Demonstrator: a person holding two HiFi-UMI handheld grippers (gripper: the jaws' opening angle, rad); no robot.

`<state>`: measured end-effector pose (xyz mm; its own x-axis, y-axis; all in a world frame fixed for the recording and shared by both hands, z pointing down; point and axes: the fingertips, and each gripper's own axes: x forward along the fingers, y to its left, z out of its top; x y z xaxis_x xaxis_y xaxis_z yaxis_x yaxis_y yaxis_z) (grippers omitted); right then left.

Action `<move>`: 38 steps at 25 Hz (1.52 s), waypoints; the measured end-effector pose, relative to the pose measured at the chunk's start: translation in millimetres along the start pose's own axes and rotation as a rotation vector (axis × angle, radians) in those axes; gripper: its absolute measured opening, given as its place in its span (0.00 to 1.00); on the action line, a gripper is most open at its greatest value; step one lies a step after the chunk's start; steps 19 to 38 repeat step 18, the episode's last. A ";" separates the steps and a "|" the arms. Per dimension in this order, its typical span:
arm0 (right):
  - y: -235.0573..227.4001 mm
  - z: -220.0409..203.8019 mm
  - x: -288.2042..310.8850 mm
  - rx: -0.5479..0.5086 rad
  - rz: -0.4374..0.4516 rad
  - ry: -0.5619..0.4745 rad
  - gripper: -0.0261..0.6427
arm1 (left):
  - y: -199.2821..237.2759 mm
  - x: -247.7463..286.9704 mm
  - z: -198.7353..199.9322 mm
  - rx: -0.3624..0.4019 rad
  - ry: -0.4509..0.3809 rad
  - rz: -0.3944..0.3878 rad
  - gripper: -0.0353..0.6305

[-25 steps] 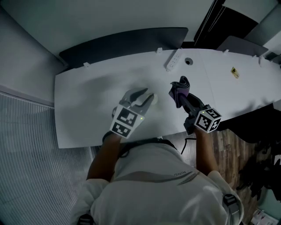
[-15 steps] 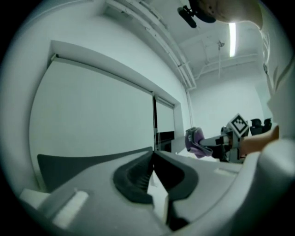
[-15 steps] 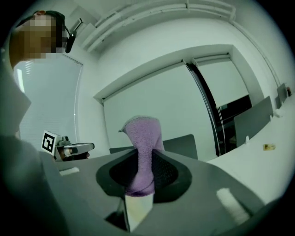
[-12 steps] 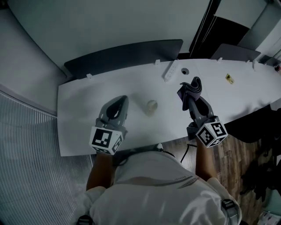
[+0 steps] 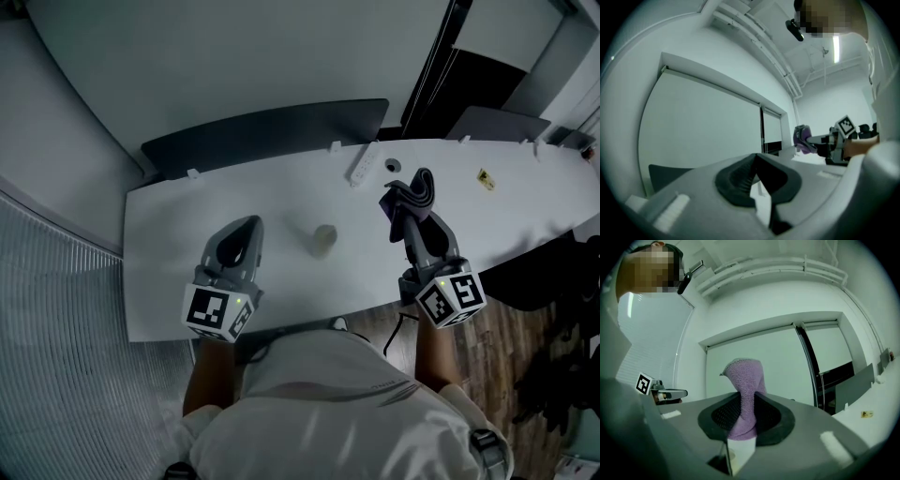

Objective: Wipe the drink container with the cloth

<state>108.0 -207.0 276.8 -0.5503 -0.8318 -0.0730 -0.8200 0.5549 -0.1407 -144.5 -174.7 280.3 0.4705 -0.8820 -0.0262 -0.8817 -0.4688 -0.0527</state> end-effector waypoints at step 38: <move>5.6 5.0 2.6 0.003 0.049 0.008 0.17 | -16.2 4.3 9.8 0.025 0.013 -0.043 0.06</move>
